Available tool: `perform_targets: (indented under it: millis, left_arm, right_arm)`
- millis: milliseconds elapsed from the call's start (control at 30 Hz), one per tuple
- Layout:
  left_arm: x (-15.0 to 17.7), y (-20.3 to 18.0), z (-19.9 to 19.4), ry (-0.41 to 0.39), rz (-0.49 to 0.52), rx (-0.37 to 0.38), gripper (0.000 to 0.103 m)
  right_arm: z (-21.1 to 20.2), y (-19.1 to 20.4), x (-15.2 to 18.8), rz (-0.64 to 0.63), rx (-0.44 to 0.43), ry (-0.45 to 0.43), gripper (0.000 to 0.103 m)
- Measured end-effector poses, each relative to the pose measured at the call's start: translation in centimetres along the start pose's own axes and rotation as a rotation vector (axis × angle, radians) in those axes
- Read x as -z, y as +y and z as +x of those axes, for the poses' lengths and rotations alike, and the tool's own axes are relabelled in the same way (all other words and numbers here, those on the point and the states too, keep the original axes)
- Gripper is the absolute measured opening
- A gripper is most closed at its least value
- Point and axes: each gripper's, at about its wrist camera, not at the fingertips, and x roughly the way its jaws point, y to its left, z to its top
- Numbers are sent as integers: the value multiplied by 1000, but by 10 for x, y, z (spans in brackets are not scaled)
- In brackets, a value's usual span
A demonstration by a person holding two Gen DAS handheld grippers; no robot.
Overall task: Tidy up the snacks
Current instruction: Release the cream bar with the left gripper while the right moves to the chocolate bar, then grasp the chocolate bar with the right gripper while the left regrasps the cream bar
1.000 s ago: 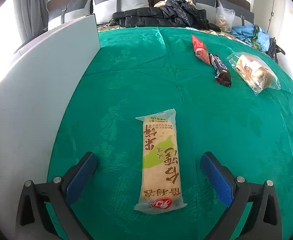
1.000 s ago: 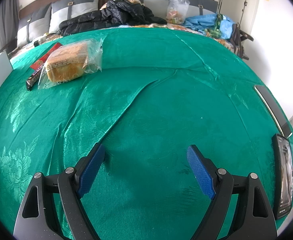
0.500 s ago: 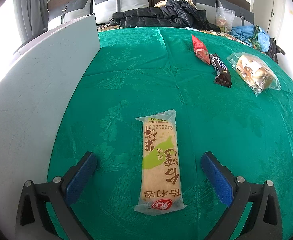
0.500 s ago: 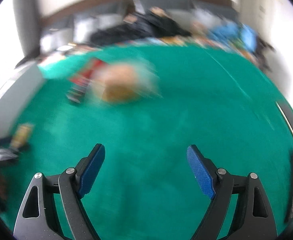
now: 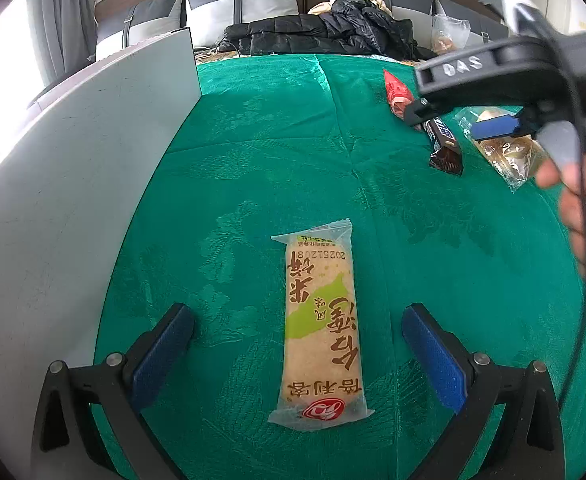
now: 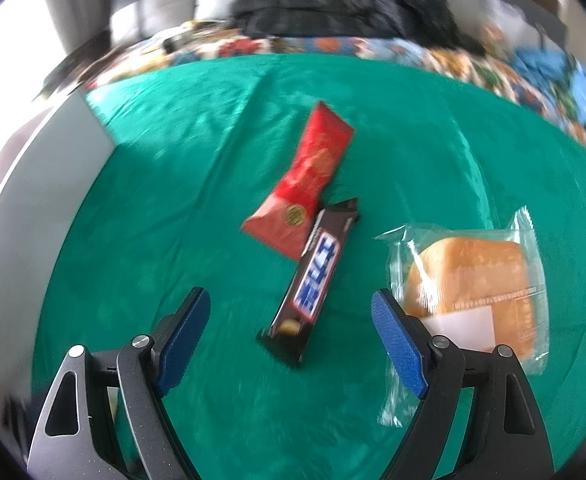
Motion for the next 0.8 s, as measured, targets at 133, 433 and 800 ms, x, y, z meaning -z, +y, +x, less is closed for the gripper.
perform_targets:
  millis: [133, 433, 800]
  left_arm:
    - [0, 0, 0, 0, 0, 0, 103]
    - [0, 0, -1, 0, 0, 0, 103]
    - [0, 0, -1, 0, 0, -1, 103]
  right_arm:
    - [12, -8, -1, 55, 21, 49, 20]
    - [-34, -29, 76, 25, -105, 36, 19]
    - [-73, -31, 169, -91, -22, -95, 73]
